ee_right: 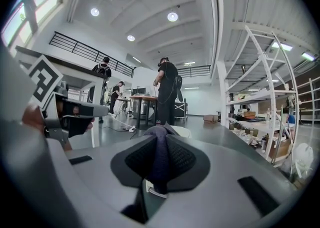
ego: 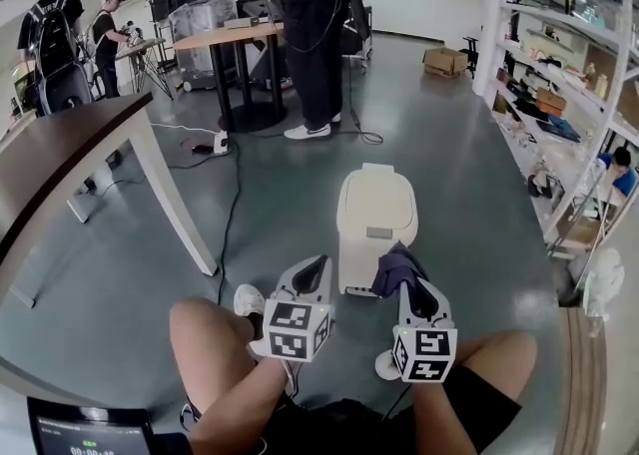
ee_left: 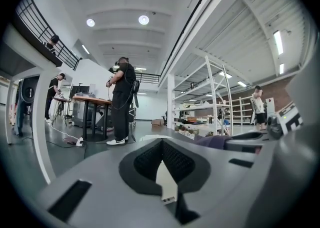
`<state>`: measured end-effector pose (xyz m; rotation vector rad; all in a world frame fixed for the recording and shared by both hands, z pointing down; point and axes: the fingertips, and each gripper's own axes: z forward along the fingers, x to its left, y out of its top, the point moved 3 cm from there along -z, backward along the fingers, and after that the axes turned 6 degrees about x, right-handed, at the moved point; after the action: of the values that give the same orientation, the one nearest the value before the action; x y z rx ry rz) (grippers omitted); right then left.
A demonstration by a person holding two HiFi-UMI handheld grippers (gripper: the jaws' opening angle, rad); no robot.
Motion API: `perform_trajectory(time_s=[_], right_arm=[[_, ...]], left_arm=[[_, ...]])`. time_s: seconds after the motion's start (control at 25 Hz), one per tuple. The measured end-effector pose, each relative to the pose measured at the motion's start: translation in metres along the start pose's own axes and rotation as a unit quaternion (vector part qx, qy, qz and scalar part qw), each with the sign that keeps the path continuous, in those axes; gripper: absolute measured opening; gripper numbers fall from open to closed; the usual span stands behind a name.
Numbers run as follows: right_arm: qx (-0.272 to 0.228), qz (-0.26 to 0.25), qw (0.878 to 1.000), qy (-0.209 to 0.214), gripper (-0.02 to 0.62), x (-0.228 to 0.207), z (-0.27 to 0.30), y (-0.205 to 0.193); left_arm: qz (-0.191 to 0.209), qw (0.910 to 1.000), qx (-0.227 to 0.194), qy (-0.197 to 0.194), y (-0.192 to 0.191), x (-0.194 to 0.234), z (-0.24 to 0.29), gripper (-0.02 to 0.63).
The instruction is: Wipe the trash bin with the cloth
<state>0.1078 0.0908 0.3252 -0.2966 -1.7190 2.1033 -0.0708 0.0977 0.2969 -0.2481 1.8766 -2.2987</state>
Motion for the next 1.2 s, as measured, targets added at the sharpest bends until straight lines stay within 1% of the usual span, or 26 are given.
perform_trajectory(time_s=[0.2,0.32,0.56,0.88,1.2], right_arm=[[-0.004,0.013,1.000,0.004,0.052,-0.002,-0.002,0.002],[-0.003,0.005,1.000,0.003,0.052,-0.003,-0.005,0.001],[-0.012,-0.011,1.000,-0.020,0.051,-0.003,-0.013,0.006],[-0.019,0.000,1.000,-0.018,0.051,-0.002,-0.016,0.005],[-0.016,-0.005,1.000,-0.022,0.051,-0.007,-0.015,0.002]], left_arm=[[0.007,1.0000,-0.002,0.007,-0.002,-0.001,-0.001,0.000],[0.015,0.9999,0.001,0.007,-0.004,-0.004,-0.005,0.000],[0.009,0.9999,0.001,0.006,-0.002,-0.003,-0.011,0.000],[0.007,1.0000,0.005,0.003,-0.007,-0.003,-0.011,0.000],[0.016,0.9998,0.009,-0.004,-0.011,-0.012,-0.006,0.000]])
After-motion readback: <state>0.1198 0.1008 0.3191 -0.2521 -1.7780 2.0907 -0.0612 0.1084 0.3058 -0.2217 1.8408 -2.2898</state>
